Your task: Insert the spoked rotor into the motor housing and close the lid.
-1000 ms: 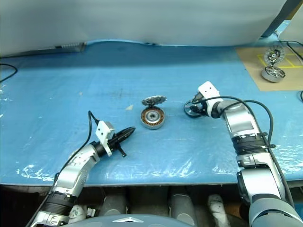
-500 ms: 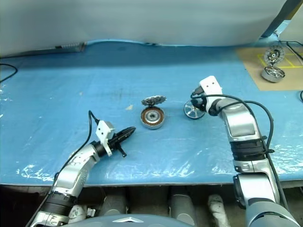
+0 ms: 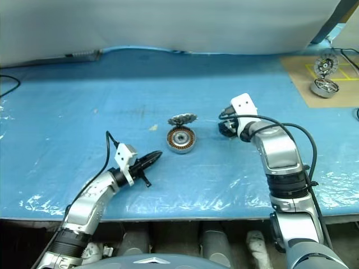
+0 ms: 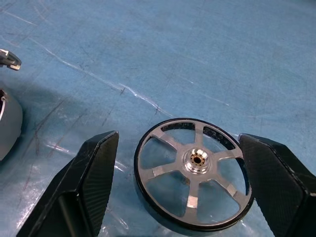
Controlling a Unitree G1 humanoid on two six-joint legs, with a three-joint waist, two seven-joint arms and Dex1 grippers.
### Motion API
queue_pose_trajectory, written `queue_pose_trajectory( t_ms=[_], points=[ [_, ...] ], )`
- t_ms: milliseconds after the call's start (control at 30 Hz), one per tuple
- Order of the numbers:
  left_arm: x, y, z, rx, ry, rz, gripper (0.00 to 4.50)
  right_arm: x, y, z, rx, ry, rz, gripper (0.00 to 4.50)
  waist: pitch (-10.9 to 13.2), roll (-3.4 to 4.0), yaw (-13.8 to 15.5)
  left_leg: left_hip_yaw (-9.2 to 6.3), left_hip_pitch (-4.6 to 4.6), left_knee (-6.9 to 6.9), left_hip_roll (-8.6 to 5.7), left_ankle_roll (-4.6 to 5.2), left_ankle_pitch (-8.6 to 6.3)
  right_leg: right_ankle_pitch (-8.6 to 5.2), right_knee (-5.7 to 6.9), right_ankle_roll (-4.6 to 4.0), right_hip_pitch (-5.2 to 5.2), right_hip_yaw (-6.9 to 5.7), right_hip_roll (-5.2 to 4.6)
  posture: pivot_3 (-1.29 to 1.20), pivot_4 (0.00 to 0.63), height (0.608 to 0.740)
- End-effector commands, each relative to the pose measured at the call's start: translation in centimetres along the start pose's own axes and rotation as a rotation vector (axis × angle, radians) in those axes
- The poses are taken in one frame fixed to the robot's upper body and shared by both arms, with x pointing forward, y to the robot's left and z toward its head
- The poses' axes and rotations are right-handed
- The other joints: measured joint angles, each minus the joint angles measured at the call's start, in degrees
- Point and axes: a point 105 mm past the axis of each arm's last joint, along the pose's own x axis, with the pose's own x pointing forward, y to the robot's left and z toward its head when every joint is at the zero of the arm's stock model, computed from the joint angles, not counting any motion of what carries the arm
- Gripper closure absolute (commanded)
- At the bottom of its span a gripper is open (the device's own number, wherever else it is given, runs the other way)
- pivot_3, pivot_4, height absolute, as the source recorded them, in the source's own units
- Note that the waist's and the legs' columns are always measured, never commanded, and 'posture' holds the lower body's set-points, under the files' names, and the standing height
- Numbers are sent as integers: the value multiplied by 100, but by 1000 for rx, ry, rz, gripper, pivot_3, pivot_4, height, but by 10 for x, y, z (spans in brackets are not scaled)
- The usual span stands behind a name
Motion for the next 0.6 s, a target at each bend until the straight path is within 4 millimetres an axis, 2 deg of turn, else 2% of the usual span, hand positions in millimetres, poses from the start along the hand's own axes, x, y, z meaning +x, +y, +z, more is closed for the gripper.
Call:
queue_pose_trajectory(
  t_ms=[33, 333, 600],
  points=[
    [2, -1, 6, 11, -26, -8, 4500, -2, 6, 5, 1, -33, 1, 355, 0, 0, 0, 0, 0, -1, 0, 0, 0, 0, -1, 0, 0, 0, 0, 0, 150, 740],
    [3, -4, 3, 6, -27, -16, 4500, 5, -11, -2, 77, -28, -100, 355, 0, 1, 4, 1, 0, -3, -1, -1, 0, 0, -4, 1, 0, 1, 0, 0, 150, 740],
    [2, -6, 1, 1, -23, -20, 4500, 6, -10, -5, 141, -28, -102, 355, 0, 1, 1, 1, 0, -4, -2, -1, 0, 1, -5, 1, 1, 1, 0, 0, 150, 740]
  ],
)
